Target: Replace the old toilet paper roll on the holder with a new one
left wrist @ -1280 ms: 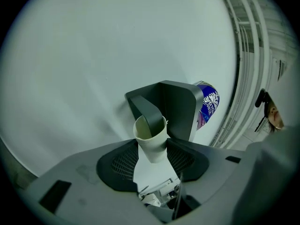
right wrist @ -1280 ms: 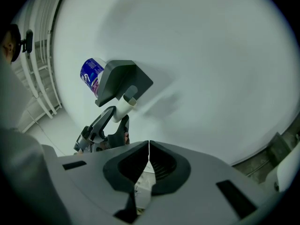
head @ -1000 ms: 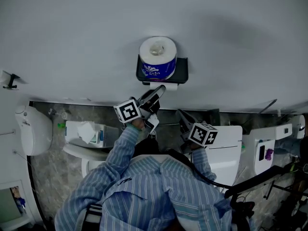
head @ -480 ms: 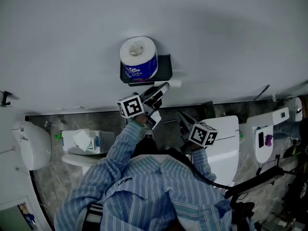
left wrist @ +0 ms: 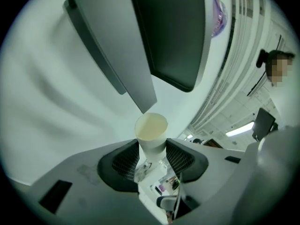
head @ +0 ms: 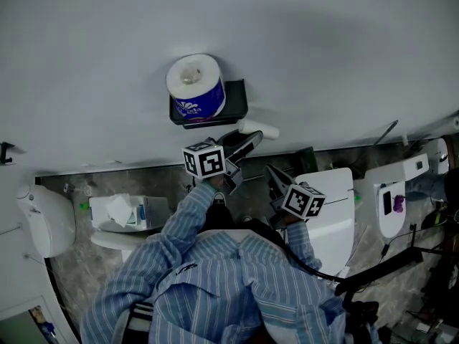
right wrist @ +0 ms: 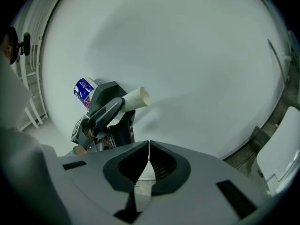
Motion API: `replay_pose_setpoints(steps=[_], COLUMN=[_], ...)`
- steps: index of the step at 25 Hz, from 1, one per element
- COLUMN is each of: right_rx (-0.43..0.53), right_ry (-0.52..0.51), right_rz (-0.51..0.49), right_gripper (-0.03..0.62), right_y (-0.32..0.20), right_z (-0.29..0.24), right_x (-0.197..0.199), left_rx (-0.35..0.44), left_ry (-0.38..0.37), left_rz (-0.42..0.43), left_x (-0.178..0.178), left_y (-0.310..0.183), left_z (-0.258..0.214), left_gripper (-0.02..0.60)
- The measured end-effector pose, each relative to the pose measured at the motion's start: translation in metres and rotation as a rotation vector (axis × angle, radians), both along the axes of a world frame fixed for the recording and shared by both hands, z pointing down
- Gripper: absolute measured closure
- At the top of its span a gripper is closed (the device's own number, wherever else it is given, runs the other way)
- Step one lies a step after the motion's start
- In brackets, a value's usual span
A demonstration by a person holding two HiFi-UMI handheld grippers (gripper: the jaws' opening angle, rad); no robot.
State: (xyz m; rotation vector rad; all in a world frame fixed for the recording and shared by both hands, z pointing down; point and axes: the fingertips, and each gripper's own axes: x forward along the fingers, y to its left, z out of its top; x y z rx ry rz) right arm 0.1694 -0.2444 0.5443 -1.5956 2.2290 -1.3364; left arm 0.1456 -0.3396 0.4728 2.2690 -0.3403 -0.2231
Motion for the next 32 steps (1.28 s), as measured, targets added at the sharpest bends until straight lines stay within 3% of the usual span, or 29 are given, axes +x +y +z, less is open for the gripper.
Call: replay_pose_setpoints(steps=[8, 17, 21, 25, 32], right_rx=[0.178, 0.497, 0.566, 0.663, 0.791], right_ry=[0.095, 0.217, 0.227, 0.26, 0.448], right_rz=[-0.055, -0.144, -0.218, -0.31, -0.403], right_gripper=[0.588, 0.587, 0.574, 0.383, 0.229], right_y=[-0.025, -0.06, -0.076, -0.086, -0.104], right_z=[-0.042, -0.138, -0.162, -0.191, -0.237], right_x=[-0.003, -0.024, -0.04, -0.066, -0.116], left_rx=[0.156, 0.171, 0.16, 0.154, 0.136], left_ry=[-0.188, -0.241, -0.246, -0.245, -0.259], left_rz=[-0.043, -0.195, -0.265, -0.333, -0.458], left_x=[-0.033, -0.093, -0.119, -0.147, -0.189], left_y=[0.012, 0.016, 0.019, 0.024, 0.032], left_z=[0.007, 0.007, 0.008, 0.007, 0.009], left_gripper=[0.4, 0.4, 0.402, 0.4, 0.4])
